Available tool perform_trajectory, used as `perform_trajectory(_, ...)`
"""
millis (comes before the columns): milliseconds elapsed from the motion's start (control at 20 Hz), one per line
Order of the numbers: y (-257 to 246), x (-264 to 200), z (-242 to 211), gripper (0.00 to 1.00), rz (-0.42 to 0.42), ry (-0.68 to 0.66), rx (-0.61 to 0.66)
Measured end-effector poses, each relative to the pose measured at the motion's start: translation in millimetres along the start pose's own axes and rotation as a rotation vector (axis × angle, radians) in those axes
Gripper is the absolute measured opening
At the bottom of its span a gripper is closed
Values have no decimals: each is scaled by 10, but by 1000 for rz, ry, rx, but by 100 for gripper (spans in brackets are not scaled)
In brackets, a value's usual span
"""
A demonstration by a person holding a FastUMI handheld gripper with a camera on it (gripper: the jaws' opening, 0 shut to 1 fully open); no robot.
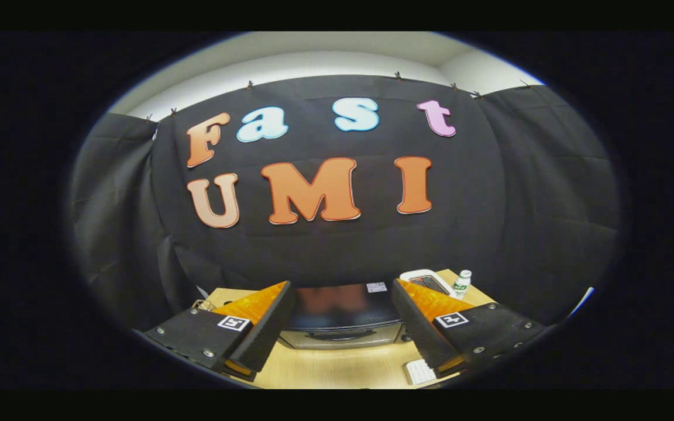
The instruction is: Open the toaster oven, put the food inside, and close the toaster oven door.
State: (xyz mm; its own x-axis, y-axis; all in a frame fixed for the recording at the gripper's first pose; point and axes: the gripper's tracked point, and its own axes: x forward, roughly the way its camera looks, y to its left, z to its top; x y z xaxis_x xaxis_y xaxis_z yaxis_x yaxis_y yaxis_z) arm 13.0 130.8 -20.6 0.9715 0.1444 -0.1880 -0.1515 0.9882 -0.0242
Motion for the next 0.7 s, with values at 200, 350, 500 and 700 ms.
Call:
perform_trajectory(200, -53, -197, 98, 99, -15, -36, -50)
perform_trajectory(350, -46, -295, 134, 99, -13, -46, -39)
perform_trajectory(500, -5, -362, 196, 99, -16, -55, -41)
perform_trajectory(700, 26, -380, 157, 99, -3, -51, -59)
